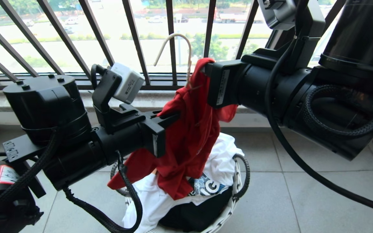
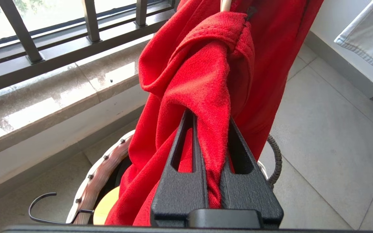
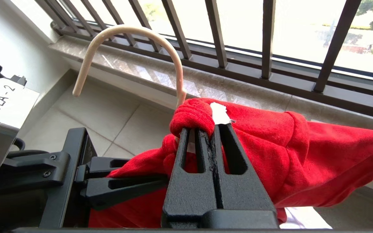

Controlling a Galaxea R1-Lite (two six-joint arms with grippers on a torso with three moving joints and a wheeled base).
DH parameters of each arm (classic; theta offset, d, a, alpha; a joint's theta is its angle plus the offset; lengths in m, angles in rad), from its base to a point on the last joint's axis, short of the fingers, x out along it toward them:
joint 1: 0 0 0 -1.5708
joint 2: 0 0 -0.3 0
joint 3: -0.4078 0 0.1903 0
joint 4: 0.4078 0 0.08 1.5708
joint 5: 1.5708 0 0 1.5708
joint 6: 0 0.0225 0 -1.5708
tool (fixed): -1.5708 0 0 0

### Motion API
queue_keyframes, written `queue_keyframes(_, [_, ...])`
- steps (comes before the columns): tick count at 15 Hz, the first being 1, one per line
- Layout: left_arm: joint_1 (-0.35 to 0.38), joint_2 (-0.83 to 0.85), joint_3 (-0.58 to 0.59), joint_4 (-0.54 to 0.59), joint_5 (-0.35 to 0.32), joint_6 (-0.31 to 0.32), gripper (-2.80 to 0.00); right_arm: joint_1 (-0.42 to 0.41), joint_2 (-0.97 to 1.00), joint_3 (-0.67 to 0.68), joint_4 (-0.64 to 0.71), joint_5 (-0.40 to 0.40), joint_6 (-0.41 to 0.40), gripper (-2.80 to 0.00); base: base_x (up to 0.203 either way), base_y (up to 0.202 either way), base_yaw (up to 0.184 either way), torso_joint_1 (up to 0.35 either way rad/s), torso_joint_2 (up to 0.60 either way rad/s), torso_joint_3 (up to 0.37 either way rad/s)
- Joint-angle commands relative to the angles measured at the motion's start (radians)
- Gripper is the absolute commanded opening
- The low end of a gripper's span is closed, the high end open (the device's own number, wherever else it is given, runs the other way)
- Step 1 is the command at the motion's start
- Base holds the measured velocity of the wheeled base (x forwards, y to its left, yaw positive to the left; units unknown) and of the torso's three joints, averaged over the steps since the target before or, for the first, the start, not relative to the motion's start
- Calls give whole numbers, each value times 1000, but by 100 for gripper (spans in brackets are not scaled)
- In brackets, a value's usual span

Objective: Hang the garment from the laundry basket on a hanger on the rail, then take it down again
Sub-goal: Hang the clothes on the clothes rack

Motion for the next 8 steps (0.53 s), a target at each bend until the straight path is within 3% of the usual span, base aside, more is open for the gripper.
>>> queue_keyframes(1, [-4,-15,2,-4,-1,2,-280,-24,33,-39,-1,-44,-1,-280,0,0,0,0,0,0])
queue_keyframes(8, [-50,-20,21,-4,1,2,-280,-27,36,-42,0,-50,0,-280,0,0,0,0,0,0])
